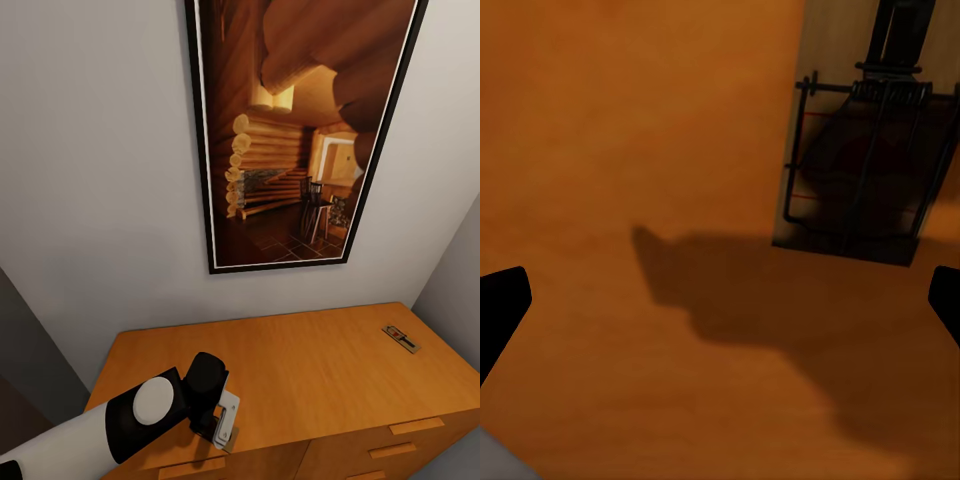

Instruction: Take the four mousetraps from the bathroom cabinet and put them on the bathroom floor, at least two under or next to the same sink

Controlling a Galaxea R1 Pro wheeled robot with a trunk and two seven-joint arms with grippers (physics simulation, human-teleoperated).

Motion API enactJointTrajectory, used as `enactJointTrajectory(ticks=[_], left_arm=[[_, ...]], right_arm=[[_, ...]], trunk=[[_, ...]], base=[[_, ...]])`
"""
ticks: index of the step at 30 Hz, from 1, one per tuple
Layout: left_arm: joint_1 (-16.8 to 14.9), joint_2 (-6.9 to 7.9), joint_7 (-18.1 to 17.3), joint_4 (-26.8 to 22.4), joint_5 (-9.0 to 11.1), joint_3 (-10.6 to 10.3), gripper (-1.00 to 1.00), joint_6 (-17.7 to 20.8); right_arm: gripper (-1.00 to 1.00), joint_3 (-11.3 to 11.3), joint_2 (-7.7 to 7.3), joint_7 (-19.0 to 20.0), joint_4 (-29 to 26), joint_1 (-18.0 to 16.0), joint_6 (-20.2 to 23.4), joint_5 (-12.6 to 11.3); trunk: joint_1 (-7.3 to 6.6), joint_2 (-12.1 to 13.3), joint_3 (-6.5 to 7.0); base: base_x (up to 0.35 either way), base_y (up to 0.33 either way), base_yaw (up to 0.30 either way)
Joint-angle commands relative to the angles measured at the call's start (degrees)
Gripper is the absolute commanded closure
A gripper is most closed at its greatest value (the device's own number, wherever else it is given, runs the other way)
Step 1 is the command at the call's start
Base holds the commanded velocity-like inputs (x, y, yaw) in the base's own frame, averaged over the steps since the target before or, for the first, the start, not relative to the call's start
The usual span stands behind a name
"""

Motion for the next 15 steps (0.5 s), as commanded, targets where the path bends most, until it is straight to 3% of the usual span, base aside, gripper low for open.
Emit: enactJointTrajectory(ticks=[1,15], left_arm=[[-0.08,0.02,-0.44,-0.04,-0.43,-0.13,-1.00,0.61],[0.06,-1.33,-0.44,1.54,-0.42,-0.19,-1.00,0.62]], right_arm=[[-1.00,0.49,0.01,-0.25,-0.10,-0.03,0.31,-0.53],[-1.00,0.48,-0.02,-0.25,-0.10,-0.03,0.22,-0.53]], trunk=[[0.04,-0.13,-0.13],[0.04,-0.13,-0.13]], base=[[0.000,0.000,0.000],[0.000,0.000,0.000]])
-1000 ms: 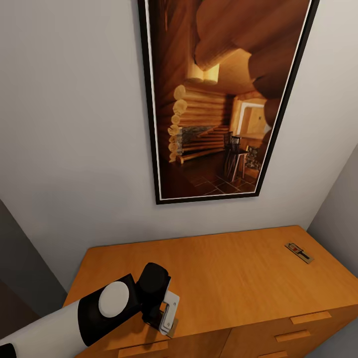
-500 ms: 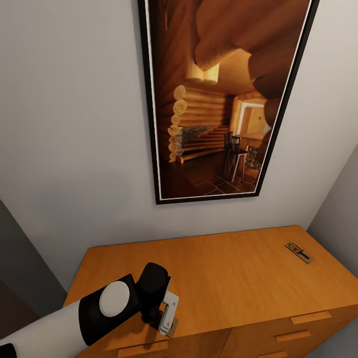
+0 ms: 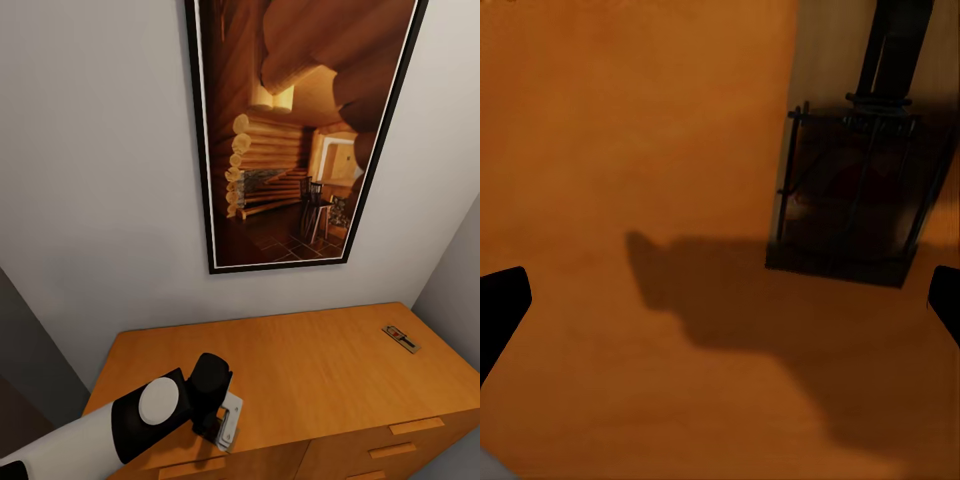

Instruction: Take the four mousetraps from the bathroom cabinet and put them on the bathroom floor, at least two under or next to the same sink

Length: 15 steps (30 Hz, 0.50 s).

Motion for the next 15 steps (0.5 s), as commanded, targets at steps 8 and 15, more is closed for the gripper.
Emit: enactJointTrajectory(ticks=[8,15], left_arm=[[0.00,-1.45,-0.44,0.97,-0.43,-0.19,-1.00,0.60],[0.07,-2.42,-0.44,1.74,-0.43,-0.23,-1.00,0.60]], right_arm=[[-1.00,0.47,-0.04,-0.25,-0.10,-0.01,-0.75,-0.53],[-1.00,0.50,-0.06,-0.25,-0.10,-0.02,-1.04,-0.53]], trunk=[[0.04,-0.13,-0.13],[0.04,-0.13,-0.13]], base=[[0.000,0.000,0.000],[0.000,0.000,0.000]])
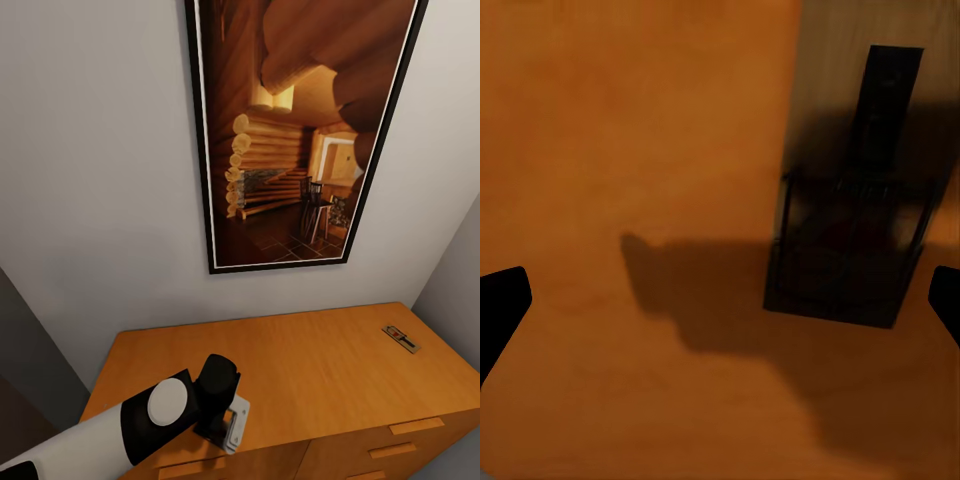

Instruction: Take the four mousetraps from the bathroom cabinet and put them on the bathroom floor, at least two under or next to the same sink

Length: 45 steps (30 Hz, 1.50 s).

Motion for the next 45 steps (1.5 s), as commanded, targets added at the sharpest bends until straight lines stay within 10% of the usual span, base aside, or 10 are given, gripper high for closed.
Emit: enactJointTrajectory(ticks=[1,26,45], left_arm=[[-0.08,-0.25,-0.44,0.15,-0.42,-0.13,-1.00,0.61],[0.14,-1.17,-0.44,0.73,-0.33,-0.20,-1.00,0.64],[0.58,-5.02,-0.44,6.67,-0.35,-2.21,-1.00,0.61]], right_arm=[[-1.00,0.47,0.02,-0.25,-0.10,-0.03,0.29,-0.52],[-1.00,0.50,0.03,-0.25,-0.10,-0.04,0.24,-0.52],[-1.00,0.50,0.03,-0.25,-0.10,-0.02,0.24,-0.52]], trunk=[[0.04,-0.13,-0.13],[0.04,-0.13,-0.13],[0.04,-0.13,-0.13]], base=[[0.000,0.000,0.000],[0.000,0.000,0.000],[0.000,0.000,0.000]])
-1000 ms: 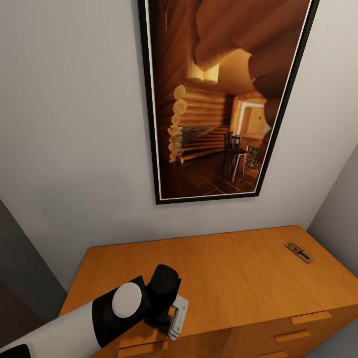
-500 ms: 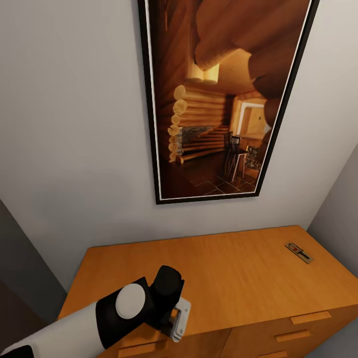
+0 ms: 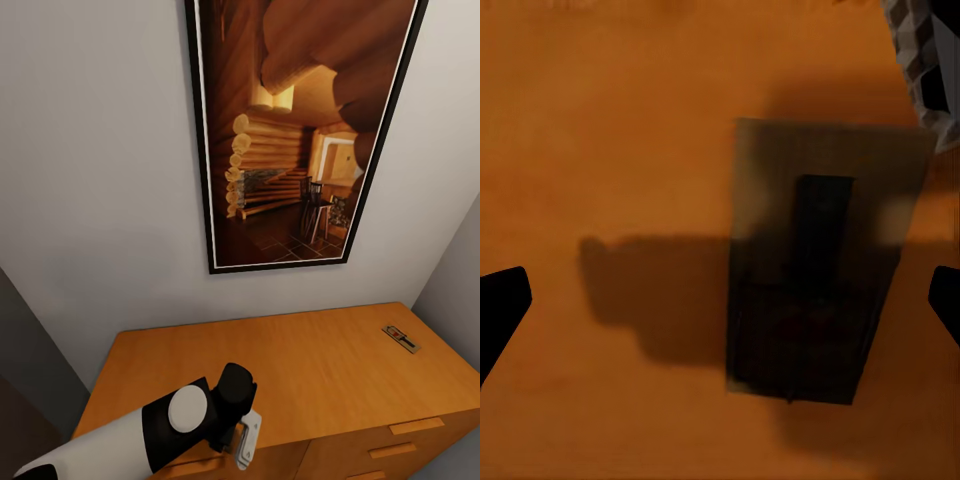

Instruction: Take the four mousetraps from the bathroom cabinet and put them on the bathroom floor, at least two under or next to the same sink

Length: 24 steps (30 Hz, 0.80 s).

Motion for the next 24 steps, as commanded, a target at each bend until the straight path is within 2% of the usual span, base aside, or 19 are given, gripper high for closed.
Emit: enactJointTrajectory(ticks=[1,9,24], left_arm=[[-0.07,-0.18,-0.50,0.13,-0.48,-0.19,-1.00,0.61],[-0.03,-0.84,-0.50,0.80,-0.49,-0.52,-1.00,0.61],[-0.03,-0.44,-0.50,0.20,-0.46,-0.49,-1.00,0.61]], right_arm=[[-1.00,0.49,0.01,-0.25,-0.10,-0.03,0.32,-0.52],[-1.00,0.48,0.01,-0.25,-0.10,-0.04,0.32,-0.52],[-1.00,0.49,0.00,-0.25,-0.10,-0.03,0.32,-0.52]], trunk=[[0.04,-0.12,-0.13],[0.04,-0.12,-0.13],[0.04,-0.12,-0.13]], base=[[0.000,0.000,0.000],[0.000,0.000,0.000],[0.000,0.000,0.000]])
